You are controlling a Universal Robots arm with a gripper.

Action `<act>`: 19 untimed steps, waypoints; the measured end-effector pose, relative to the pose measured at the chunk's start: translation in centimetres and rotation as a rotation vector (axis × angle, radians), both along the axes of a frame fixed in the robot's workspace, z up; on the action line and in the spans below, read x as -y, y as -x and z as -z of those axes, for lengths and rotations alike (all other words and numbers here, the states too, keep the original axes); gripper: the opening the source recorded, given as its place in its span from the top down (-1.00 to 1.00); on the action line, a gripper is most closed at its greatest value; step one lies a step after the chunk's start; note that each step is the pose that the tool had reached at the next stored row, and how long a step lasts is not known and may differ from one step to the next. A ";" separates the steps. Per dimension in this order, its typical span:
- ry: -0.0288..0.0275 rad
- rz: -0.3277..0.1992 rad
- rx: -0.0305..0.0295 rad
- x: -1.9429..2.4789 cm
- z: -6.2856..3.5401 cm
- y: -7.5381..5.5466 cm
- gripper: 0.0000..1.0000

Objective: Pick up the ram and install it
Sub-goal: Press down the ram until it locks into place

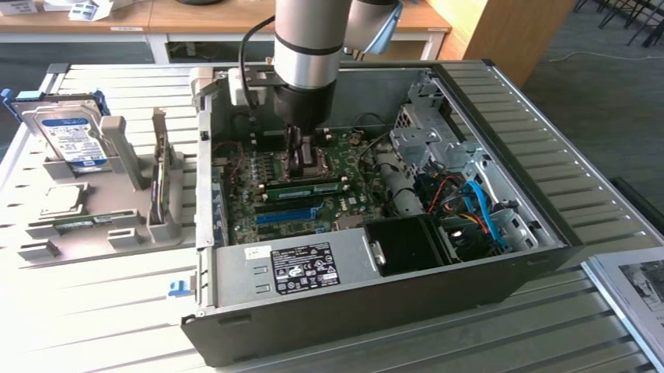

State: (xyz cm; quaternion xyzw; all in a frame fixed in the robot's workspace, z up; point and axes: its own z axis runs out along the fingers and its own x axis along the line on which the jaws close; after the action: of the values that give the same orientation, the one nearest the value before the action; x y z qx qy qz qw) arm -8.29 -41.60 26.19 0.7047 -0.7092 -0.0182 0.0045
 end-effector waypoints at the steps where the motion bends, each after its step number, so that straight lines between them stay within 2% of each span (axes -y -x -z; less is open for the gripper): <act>1: 0.0001 0.000 0.0000 0.00 -0.33 0.0 0.80; 19: 0.0000 0.000 0.0000 0.00 -6.11 0.0 0.80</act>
State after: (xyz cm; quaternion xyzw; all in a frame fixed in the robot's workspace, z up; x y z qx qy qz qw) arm -8.26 -41.60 32.30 0.7047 -0.7093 -0.0181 0.0045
